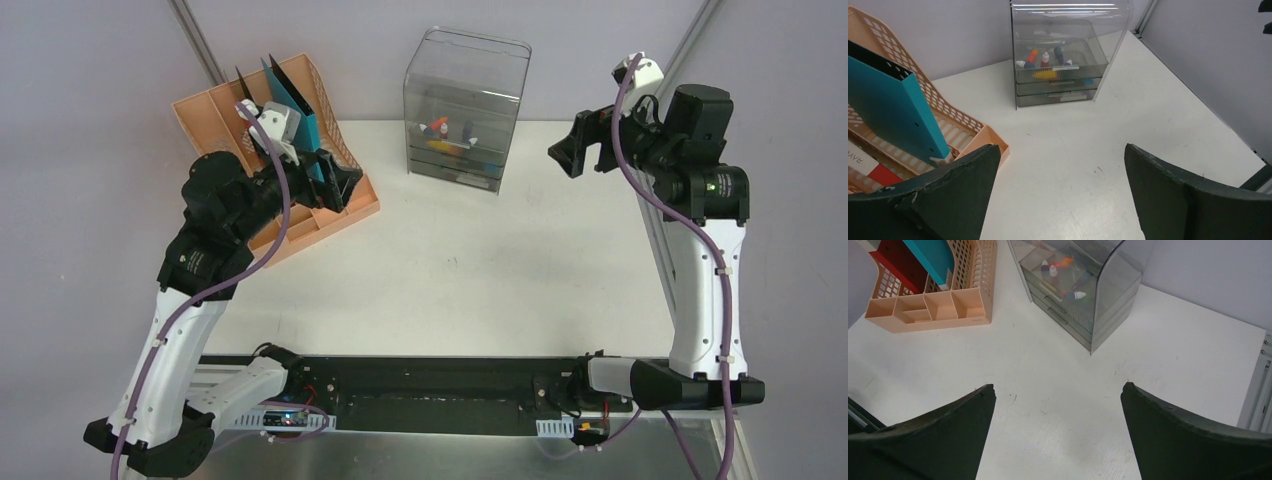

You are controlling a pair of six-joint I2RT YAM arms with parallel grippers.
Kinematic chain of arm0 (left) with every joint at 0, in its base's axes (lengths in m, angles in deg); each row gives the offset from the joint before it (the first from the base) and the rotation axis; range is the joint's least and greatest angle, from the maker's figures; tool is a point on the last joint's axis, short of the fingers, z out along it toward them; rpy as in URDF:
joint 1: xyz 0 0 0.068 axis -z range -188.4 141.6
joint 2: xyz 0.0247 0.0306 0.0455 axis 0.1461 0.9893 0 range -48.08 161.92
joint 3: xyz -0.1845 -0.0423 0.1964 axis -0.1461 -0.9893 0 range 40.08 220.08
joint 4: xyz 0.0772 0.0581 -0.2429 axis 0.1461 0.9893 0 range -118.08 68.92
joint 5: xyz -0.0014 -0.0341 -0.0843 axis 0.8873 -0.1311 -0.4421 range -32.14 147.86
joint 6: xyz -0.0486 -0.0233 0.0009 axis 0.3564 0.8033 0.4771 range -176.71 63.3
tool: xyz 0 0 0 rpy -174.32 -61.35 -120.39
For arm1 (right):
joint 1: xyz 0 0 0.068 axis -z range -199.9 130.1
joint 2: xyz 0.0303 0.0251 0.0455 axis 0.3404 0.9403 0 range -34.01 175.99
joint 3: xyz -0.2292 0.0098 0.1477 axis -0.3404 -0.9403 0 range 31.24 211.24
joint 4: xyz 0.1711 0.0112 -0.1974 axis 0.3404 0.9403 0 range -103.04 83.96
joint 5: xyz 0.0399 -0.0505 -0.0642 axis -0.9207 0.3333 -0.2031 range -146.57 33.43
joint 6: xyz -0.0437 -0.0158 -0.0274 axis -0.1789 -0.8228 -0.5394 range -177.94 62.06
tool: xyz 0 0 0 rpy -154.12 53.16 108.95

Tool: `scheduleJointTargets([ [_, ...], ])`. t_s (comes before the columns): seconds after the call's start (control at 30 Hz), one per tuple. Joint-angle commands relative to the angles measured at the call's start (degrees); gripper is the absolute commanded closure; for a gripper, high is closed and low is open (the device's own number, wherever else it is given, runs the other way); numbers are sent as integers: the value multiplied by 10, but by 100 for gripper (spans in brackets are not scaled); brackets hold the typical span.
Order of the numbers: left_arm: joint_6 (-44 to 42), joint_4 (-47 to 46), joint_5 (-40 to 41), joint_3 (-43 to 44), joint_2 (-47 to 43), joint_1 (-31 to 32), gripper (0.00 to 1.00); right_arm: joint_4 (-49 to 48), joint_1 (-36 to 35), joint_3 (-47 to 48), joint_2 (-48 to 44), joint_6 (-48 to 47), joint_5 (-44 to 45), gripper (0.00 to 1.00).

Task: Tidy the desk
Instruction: Reset both arms

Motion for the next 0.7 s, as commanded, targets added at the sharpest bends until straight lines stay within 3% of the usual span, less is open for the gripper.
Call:
scheduleJointTargets([
  [0.0,-31,31,-23,25,-4,-6,1,-26,3,0,-7,30,-9,0],
  [0.13,-32,32,-29,18,-5,-6,1,-41,3,-3,-10,82,-36,0],
  [0.27,-30,28,-37,13,-6,-6,1,-5,14,15,-13,36,-147,0],
  [0.67,52,-45,-133,-67,-6,-6,1,-32,41,-6,-30,131,-138,0],
])
